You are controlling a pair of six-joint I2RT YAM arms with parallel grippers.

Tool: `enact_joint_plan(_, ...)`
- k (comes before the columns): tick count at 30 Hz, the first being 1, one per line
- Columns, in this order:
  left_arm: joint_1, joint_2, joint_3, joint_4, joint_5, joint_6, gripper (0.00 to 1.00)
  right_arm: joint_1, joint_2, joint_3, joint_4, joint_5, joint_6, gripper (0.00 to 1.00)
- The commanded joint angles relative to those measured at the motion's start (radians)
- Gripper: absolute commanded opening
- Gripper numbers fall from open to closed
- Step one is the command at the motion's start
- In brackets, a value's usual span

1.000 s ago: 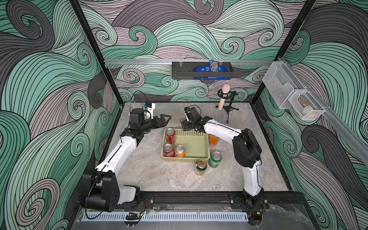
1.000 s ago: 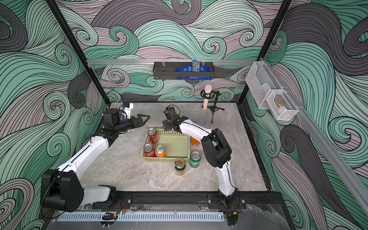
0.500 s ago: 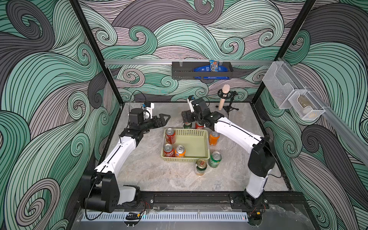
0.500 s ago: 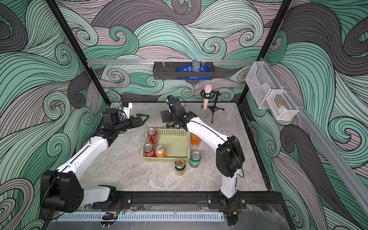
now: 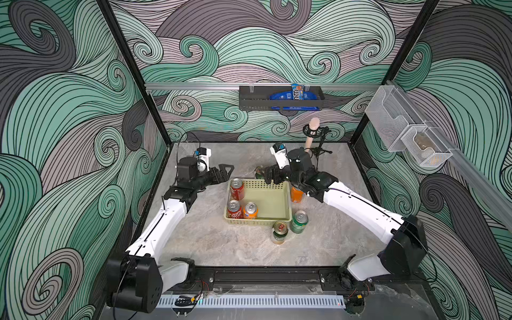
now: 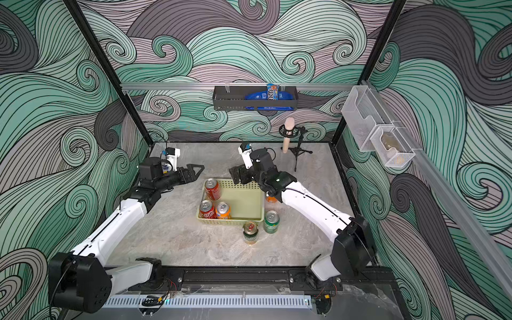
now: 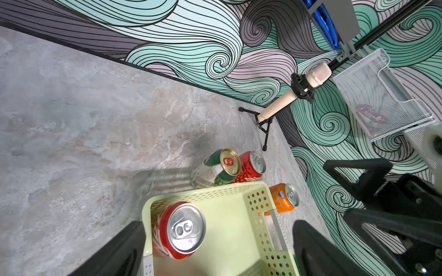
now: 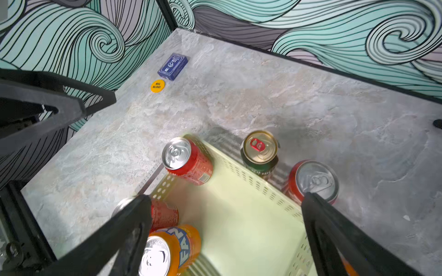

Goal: Take out the drinks from the basket
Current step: Pick up the drink from the basket.

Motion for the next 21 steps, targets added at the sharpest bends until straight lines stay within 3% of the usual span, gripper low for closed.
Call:
enact_joint_plan(1, 0.006, -0.048, -0.024, -0.046, -0.043, 0.024, 0.99, 0.012, -0.050, -0.057, 0.030, -0.113, -0.012, 0.97)
enact_joint_plan(5, 0.006, -0.079, -0.044, -0.058, -0.082, 0.014, 0.99, 0.055, -0.062, -0.111, 0.036, -0.177, -0.027, 0.95)
enact_joint_plan(11, 0.012, -0.088, -0.008, -0.119, -0.199, 0.051, 0.99, 0.165, -0.047, -0.139, 0.036, -0.124, -0.060, 0.96)
enact_joint_plan(21, 0.018, -0.080, -0.023, -0.114, -0.171, 0.038, 0.99, 0.242, 0.019, -0.144, 0.036, -0.060, -0.036, 0.96)
